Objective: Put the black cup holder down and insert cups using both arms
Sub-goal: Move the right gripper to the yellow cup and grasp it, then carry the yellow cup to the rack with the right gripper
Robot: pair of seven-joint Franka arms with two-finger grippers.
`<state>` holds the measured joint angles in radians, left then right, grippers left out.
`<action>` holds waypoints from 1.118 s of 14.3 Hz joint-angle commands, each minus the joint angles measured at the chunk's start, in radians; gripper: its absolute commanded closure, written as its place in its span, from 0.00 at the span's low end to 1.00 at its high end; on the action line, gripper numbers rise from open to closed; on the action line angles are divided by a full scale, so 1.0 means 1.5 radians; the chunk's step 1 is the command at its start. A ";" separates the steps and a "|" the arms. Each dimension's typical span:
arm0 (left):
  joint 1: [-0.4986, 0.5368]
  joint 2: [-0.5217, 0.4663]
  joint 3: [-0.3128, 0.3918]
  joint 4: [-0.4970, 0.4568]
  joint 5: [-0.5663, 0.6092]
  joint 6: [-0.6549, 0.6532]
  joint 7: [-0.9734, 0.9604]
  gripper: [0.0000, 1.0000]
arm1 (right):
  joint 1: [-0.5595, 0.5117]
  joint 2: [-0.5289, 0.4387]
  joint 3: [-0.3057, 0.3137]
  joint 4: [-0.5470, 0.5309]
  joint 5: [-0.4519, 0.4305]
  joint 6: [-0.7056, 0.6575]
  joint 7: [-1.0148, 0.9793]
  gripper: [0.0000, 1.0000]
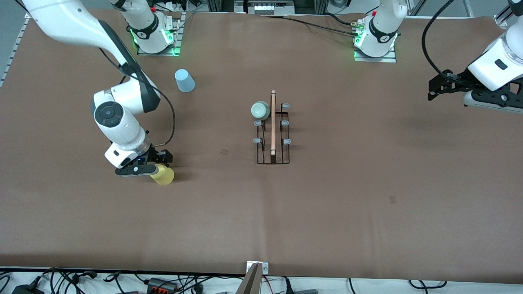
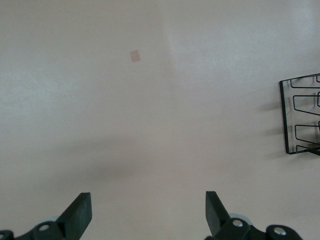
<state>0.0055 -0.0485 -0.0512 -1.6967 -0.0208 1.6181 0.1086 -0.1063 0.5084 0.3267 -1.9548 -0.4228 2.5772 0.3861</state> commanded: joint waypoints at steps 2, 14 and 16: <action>0.007 -0.009 -0.002 -0.008 -0.009 0.012 0.022 0.00 | -0.008 0.037 -0.001 0.002 -0.017 0.069 -0.011 0.00; 0.006 0.010 -0.007 0.020 -0.008 0.009 0.020 0.00 | 0.081 -0.071 0.052 0.049 0.017 -0.116 0.202 1.00; 0.006 0.010 -0.007 0.020 -0.008 0.009 0.020 0.00 | 0.131 -0.064 0.086 0.096 0.041 -0.126 0.346 1.00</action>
<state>0.0071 -0.0454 -0.0561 -1.6924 -0.0208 1.6347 0.1127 0.0177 0.4135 0.4238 -1.8669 -0.3977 2.4293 0.7210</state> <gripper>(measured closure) 0.000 0.322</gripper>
